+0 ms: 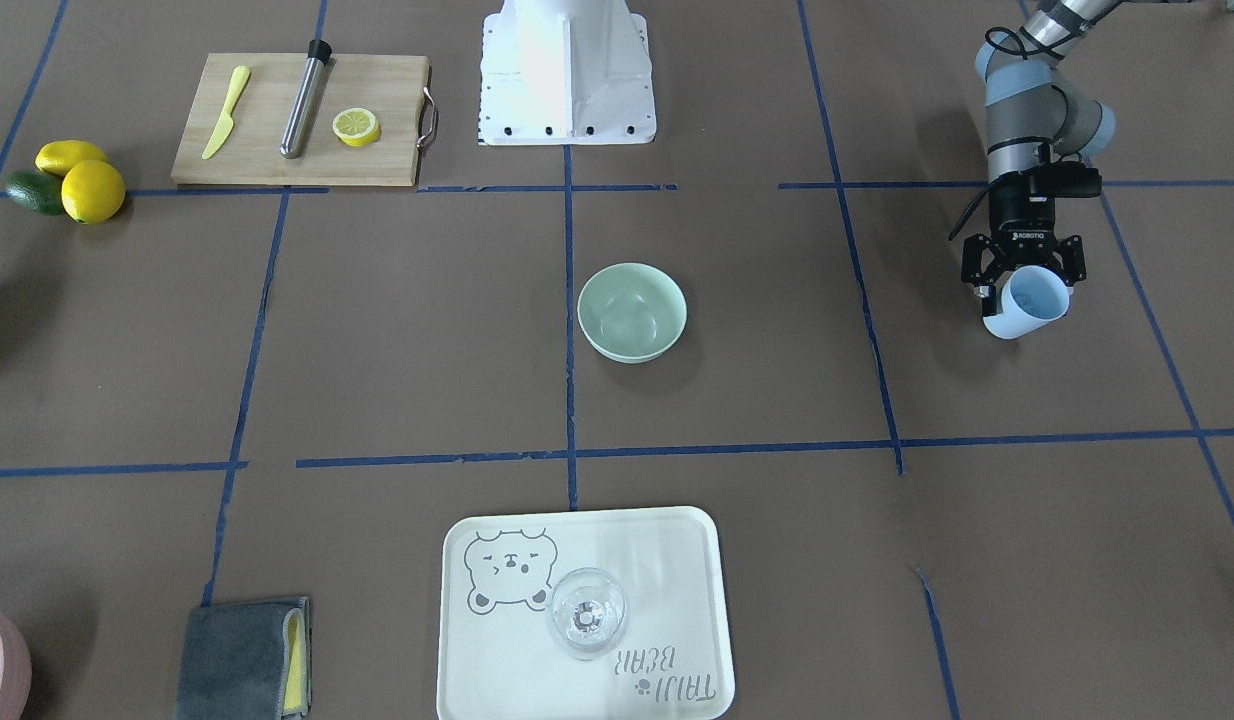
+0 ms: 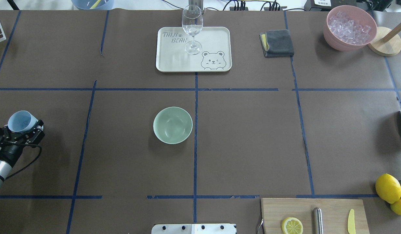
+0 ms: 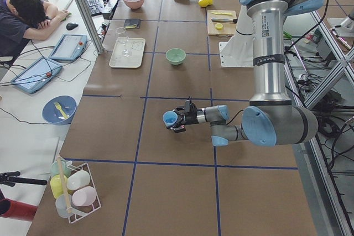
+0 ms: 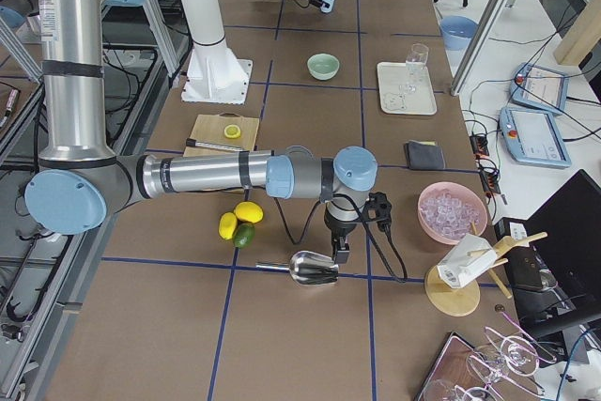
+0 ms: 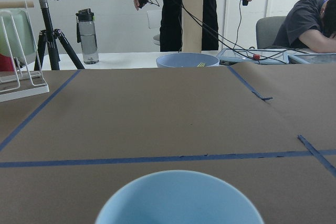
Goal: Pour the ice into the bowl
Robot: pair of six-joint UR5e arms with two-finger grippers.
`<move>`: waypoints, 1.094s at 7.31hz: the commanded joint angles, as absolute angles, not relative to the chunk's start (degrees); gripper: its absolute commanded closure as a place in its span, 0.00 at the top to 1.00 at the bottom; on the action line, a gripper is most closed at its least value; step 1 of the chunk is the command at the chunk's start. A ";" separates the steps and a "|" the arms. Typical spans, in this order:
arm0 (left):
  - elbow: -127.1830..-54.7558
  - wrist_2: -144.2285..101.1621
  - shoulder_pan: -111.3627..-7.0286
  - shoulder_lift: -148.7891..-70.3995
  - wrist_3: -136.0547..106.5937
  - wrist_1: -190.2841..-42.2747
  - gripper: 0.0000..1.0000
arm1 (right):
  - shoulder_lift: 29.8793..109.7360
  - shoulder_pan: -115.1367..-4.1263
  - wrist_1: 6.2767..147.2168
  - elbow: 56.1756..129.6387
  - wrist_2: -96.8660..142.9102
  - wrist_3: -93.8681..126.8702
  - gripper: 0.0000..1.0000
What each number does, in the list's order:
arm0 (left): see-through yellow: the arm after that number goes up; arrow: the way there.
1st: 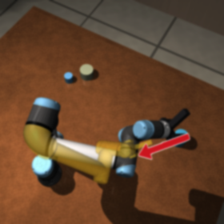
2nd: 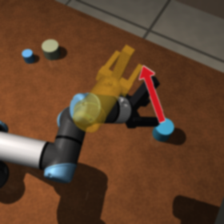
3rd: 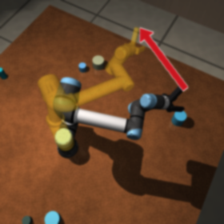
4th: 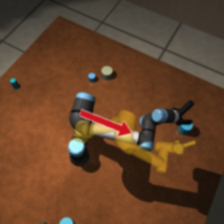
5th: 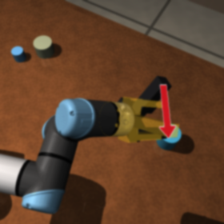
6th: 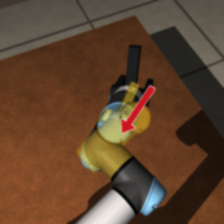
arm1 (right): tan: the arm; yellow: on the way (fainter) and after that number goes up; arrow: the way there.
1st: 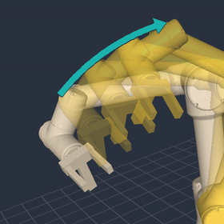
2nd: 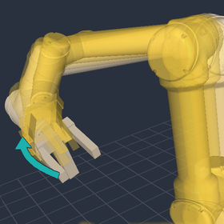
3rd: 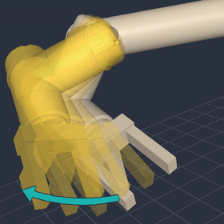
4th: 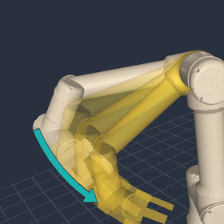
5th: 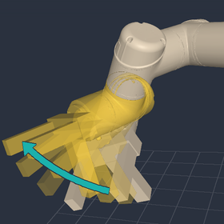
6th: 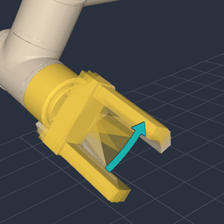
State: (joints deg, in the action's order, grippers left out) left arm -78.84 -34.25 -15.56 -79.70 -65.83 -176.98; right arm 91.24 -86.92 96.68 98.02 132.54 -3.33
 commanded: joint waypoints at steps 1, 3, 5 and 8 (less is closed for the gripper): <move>-77.61 -34.19 -15.30 -80.07 -65.83 -176.92 1.00 | 91.23 -86.92 96.68 98.00 132.54 -3.34 1.00; -77.43 -34.28 -14.59 -80.33 -65.83 -176.84 0.99 | 91.23 -86.92 96.68 97.91 132.54 -3.34 1.00; -77.43 -34.28 -14.07 -80.42 -65.83 -176.75 0.94 | 91.32 -86.92 96.68 97.91 132.54 -3.34 1.00; -77.52 -34.37 -13.97 -80.42 -65.83 -176.84 0.45 | 91.23 -86.92 96.68 97.91 132.45 -3.34 1.00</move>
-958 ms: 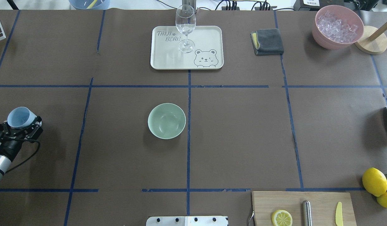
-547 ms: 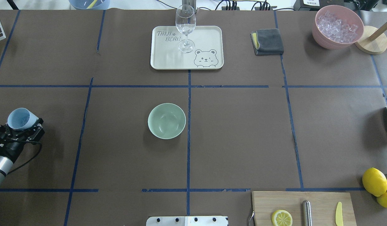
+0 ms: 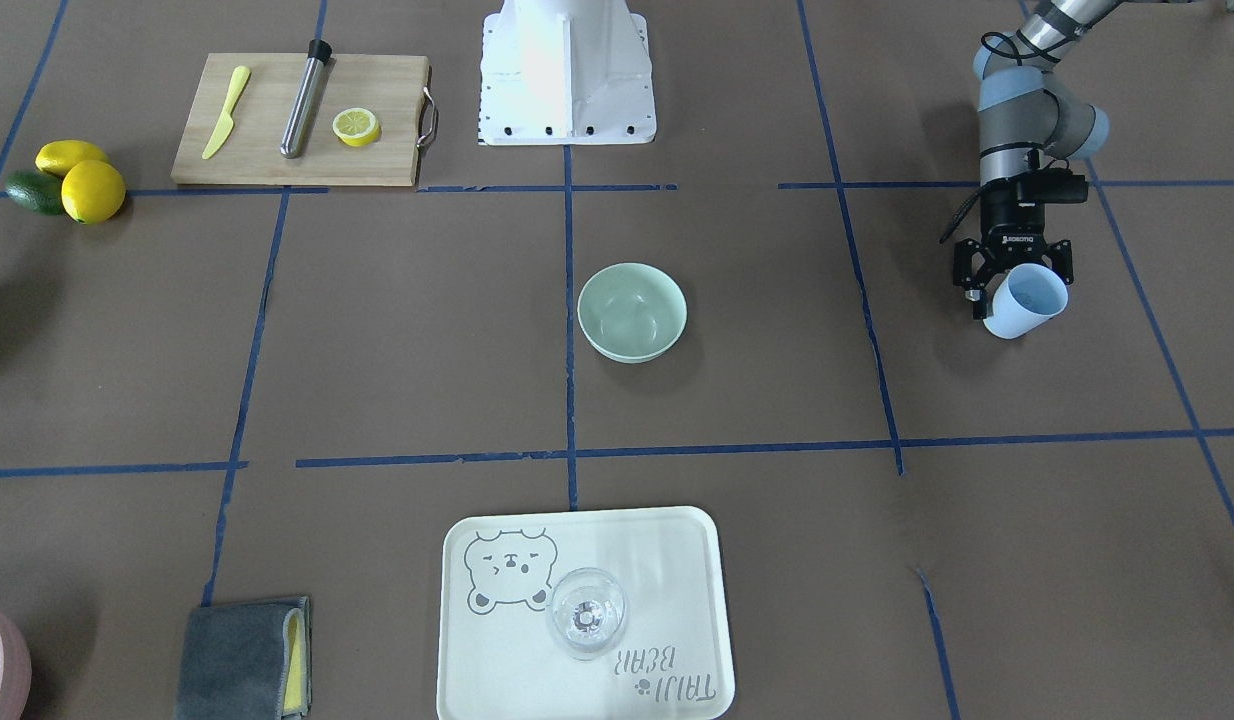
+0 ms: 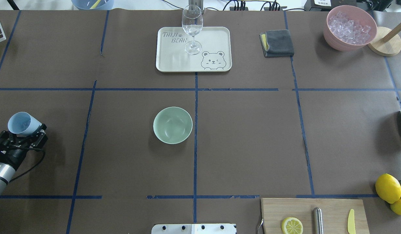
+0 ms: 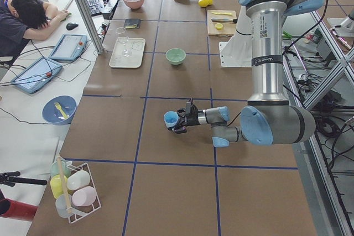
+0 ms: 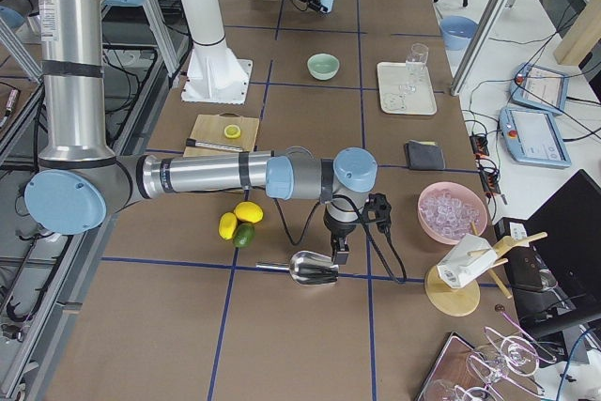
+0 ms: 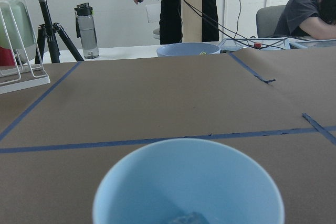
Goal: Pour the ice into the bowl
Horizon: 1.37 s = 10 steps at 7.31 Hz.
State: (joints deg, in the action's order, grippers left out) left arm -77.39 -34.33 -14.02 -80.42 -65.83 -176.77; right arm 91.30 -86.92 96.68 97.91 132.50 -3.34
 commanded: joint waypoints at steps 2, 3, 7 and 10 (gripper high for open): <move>-78.13 -34.80 -14.06 -80.33 -65.04 -177.53 0.00 | 91.32 -86.92 96.68 97.91 132.54 -3.34 1.00; -79.53 -34.98 -14.06 -79.98 -64.95 -179.71 0.00 | 91.32 -87.10 96.68 97.91 132.54 -3.34 1.00; -84.09 -38.99 -14.67 -81.11 -38.11 -186.24 0.00 | 91.41 -87.45 96.68 96.95 132.54 -3.34 1.00; -85.16 -43.06 -15.47 -86.90 -21.90 -185.45 0.00 | 91.32 -88.94 96.68 96.50 132.45 -4.22 1.00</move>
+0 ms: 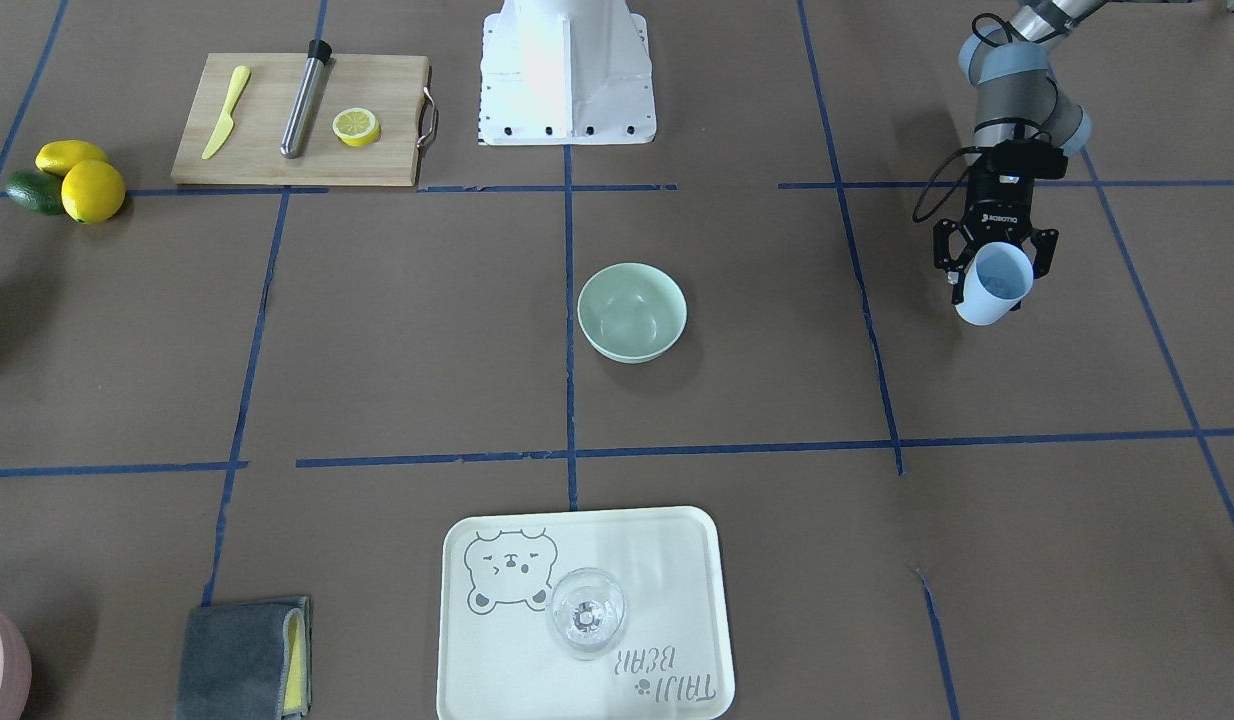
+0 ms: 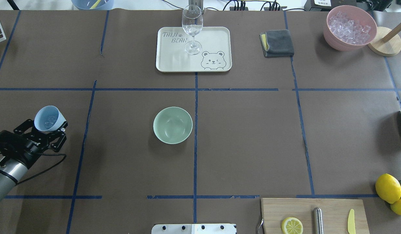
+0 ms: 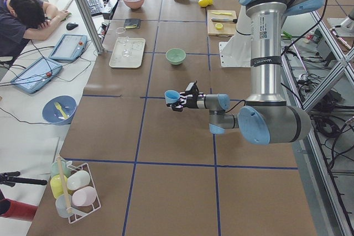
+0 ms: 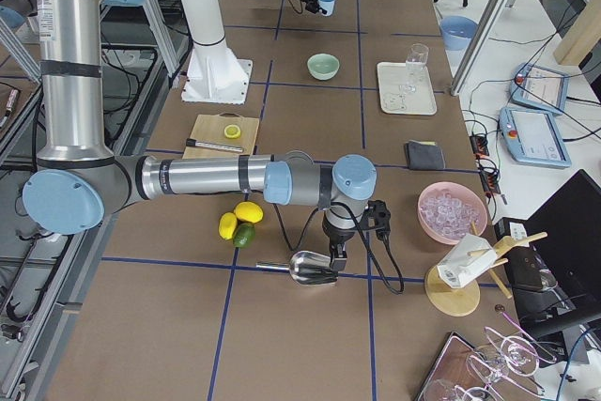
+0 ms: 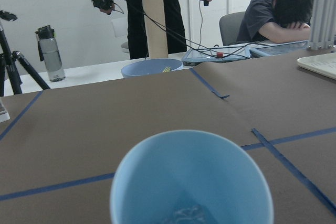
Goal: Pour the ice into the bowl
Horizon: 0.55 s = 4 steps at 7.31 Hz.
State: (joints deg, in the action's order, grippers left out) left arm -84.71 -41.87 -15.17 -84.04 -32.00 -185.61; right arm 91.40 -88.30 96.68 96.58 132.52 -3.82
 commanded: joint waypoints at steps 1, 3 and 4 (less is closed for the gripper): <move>-85.17 -42.98 -16.08 -91.36 -18.75 -184.41 0.00 | 91.23 -89.21 96.68 96.50 132.45 -4.22 1.00; -85.17 -42.80 -16.26 -101.03 -18.72 -173.99 0.00 | 91.32 -89.91 96.68 96.50 132.45 -4.04 1.00; -85.17 -42.80 -16.17 -105.08 -18.63 -168.28 0.00 | 91.32 -90.43 96.68 96.50 132.54 -4.04 1.00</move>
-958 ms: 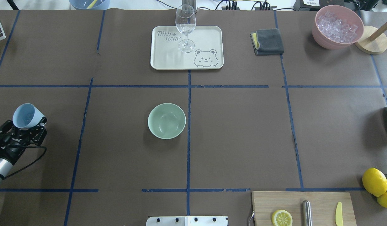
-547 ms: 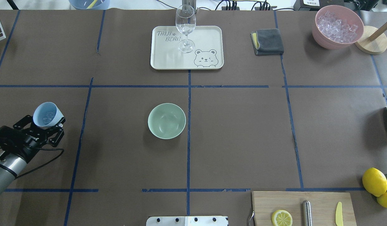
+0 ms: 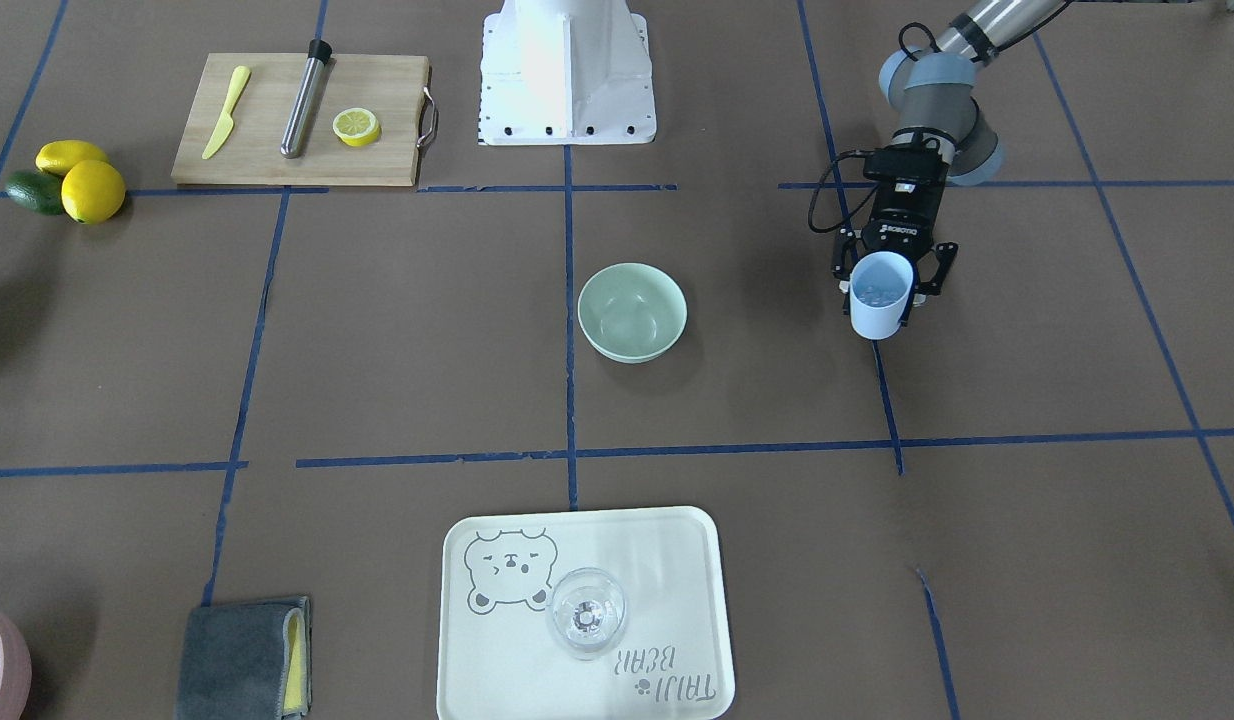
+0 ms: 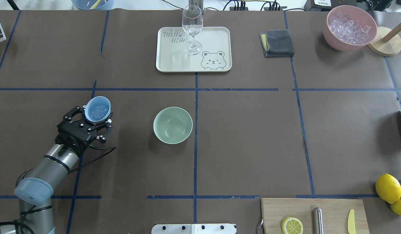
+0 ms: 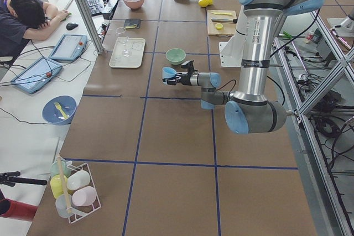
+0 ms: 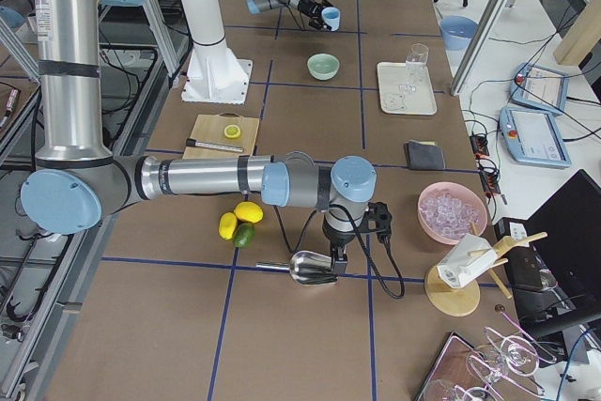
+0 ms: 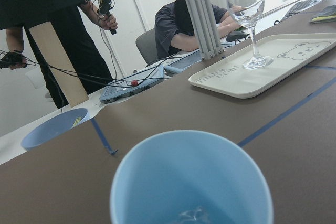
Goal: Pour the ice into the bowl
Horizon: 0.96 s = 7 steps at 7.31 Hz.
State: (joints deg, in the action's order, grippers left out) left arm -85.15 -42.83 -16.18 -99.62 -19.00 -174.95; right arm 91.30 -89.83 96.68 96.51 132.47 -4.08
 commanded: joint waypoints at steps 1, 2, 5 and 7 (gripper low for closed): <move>-85.34 -42.80 -16.00 -108.68 -18.46 -161.78 0.00 | 91.32 -90.87 96.68 96.50 132.45 -4.04 1.00; -86.56 -42.80 -15.74 -110.29 -13.93 -156.85 0.00 | 91.32 -91.23 96.68 96.50 132.45 -4.04 1.00; -88.68 -42.63 -15.82 -111.09 10.47 -154.87 0.00 | 91.32 -91.93 96.68 96.50 132.45 -3.61 1.00; -88.33 -38.44 -15.73 -111.18 22.90 -154.95 0.00 | 91.32 -91.93 96.68 96.50 132.36 -3.43 1.00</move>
State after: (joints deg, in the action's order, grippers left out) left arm -88.54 -41.25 -15.80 -111.13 15.61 -155.01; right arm 91.32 -91.89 96.68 96.50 132.43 -3.53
